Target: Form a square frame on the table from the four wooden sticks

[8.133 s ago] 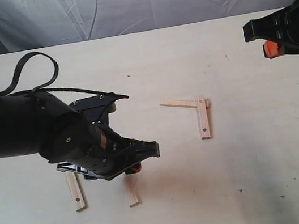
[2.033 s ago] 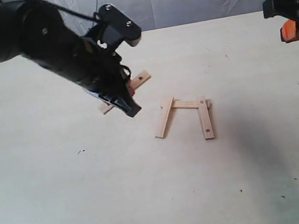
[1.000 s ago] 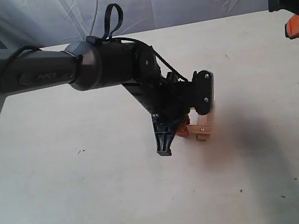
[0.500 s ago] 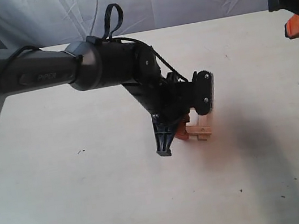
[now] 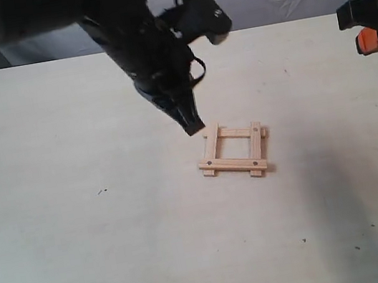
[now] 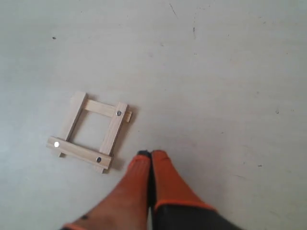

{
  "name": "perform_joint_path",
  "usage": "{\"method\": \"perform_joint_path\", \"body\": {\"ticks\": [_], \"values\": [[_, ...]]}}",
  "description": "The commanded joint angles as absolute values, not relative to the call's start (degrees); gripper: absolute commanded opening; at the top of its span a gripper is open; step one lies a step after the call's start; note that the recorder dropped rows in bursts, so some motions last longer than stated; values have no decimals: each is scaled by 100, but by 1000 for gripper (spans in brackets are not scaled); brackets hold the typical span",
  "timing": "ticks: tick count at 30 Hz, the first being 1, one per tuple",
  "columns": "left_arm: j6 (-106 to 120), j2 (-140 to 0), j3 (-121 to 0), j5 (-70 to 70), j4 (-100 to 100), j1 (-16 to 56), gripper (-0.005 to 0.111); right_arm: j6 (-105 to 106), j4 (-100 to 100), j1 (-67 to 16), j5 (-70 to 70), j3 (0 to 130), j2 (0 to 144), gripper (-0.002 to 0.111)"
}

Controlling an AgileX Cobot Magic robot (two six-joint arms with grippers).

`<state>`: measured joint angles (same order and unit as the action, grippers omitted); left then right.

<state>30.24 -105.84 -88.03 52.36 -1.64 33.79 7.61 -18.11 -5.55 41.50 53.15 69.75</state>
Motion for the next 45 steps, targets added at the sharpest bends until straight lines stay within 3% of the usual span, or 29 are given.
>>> {"method": "perform_joint_path", "body": {"ticks": [1,10,25,34,45], "values": [[1458,-10006,-8794,5983,120,2928,0,1006,-1717,-574,4521,5322,6754,0],[635,-8270,-7397,5311,-317,1858,0,1092,-1351,-574,4192,4438,5174,0],[344,-4396,-3982,2829,-679,1777,0,1563,-1272,-574,3725,3039,1694,0],[355,-3560,-3702,3087,-422,1777,0,1552,-1258,-574,3731,2885,671,0],[355,-3481,-3702,3086,-422,1777,0,1544,-1258,-574,3731,2885,556,0]]}}
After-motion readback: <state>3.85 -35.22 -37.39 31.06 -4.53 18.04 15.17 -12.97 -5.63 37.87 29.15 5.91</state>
